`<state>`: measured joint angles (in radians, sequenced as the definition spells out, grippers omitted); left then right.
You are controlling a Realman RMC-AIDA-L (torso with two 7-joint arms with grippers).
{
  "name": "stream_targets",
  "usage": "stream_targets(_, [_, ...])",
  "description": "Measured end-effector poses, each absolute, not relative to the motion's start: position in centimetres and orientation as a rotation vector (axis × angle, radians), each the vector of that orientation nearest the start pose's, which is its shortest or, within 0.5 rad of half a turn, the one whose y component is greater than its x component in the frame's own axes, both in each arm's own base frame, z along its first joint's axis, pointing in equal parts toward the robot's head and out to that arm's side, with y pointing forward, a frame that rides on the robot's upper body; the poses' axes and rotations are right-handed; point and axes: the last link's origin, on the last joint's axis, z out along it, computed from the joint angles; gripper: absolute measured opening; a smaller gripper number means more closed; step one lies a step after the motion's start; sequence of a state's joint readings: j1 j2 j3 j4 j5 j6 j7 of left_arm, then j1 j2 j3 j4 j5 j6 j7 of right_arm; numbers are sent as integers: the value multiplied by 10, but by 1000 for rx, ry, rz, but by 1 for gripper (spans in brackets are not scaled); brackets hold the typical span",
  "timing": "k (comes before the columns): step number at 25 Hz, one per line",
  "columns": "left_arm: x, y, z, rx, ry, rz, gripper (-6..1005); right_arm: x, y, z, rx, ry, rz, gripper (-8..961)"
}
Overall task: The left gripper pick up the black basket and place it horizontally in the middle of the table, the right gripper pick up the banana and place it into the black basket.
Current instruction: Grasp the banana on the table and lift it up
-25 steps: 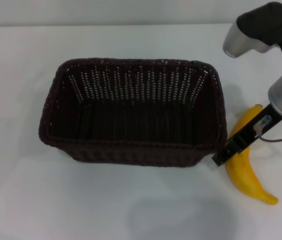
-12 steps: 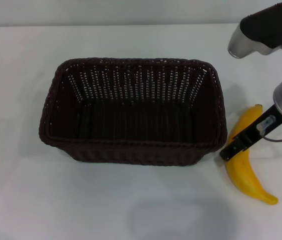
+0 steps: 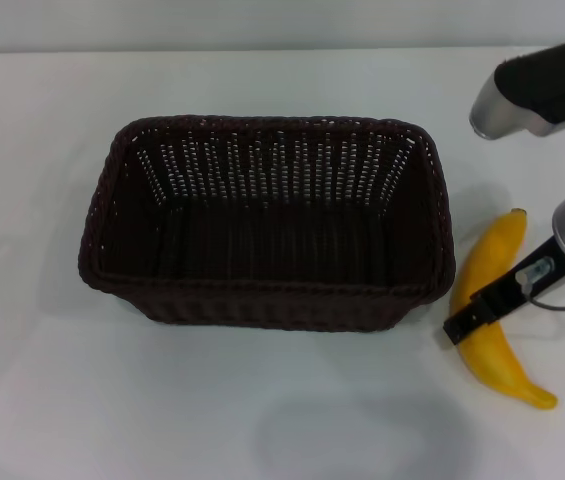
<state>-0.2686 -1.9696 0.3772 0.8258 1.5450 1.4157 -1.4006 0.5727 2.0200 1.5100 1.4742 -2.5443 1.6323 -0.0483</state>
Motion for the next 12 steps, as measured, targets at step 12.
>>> stream_targets(12, [-353, 302, 178, -1826, -635, -856, 894, 168, 315, -27, -2375, 1290, -619, 693])
